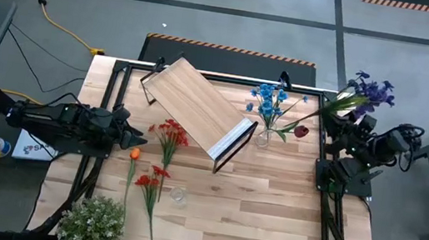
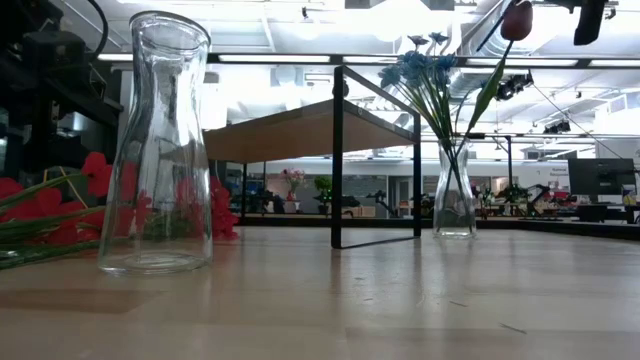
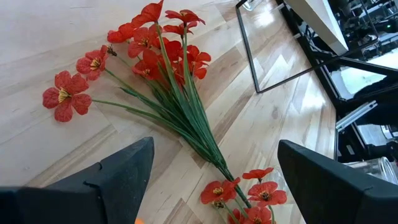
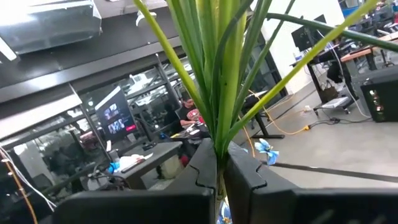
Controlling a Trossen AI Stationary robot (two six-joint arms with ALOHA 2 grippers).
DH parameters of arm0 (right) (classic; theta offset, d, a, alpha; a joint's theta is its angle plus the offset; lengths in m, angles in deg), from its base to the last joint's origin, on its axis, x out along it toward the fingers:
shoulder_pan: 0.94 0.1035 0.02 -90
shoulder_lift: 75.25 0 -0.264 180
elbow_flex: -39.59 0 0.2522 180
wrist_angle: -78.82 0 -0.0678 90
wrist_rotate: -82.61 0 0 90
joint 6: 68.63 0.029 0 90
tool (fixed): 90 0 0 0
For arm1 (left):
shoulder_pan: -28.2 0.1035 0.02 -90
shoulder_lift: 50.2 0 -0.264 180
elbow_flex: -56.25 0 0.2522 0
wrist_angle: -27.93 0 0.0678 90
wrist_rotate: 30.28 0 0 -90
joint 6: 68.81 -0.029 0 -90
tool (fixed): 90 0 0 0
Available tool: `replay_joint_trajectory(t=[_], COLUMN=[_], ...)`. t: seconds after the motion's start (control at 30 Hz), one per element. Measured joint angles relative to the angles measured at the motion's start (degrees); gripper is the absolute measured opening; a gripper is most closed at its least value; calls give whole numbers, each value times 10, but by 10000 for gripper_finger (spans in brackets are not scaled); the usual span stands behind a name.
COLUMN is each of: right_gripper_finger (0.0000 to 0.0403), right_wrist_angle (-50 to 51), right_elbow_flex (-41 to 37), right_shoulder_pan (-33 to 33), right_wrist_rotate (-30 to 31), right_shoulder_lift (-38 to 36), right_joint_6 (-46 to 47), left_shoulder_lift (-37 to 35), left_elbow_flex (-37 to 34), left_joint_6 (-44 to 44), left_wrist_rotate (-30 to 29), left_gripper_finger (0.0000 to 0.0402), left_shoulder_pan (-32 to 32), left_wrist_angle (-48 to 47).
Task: Pick and place flowers into a vace then onto a shelf
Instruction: Put the violet flowers into the top transparent vase
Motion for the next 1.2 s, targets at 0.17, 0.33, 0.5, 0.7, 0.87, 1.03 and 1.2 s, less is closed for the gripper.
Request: replay_joint_trajectory(t=[0.17, 0.33, 0.5, 0.7, 0.87, 1.03, 1.2], right_gripper_finger=[5, 5, 5, 6, 4, 7, 5], right_wrist_angle=[-10, -11, -13, -11, 40, 157, 210], right_elbow_flex=[0, 0, 0, 0, 0, 0, 0], right_shoulder_pan=[0, -17, -46, -60, -60, -61, -79], right_wrist_rotate=[3, 9, -5, 4, 19, 31, 29], right_shoulder_lift=[35, 56, 57, 49, 25, 12, 12], right_joint_6=[0, -11, -17, -22, 2, 96, 143], left_shoulder_lift=[0, 0, 0, 0, 0, 0, 0], left_elbow_flex=[0, 0, 0, 0, 0, 0, 0], left_joint_6=[0, 0, 0, 0, 0, 0, 0], left_wrist_rotate=[0, 0, 0, 0, 2, 2, 2], left_gripper_finger=[376, 376, 376, 376, 376, 376, 376], left_shoulder_pan=[0, 0, 0, 0, 0, 0, 0], left_wrist_angle=[0, 0, 0, 0, 0, 0, 0])
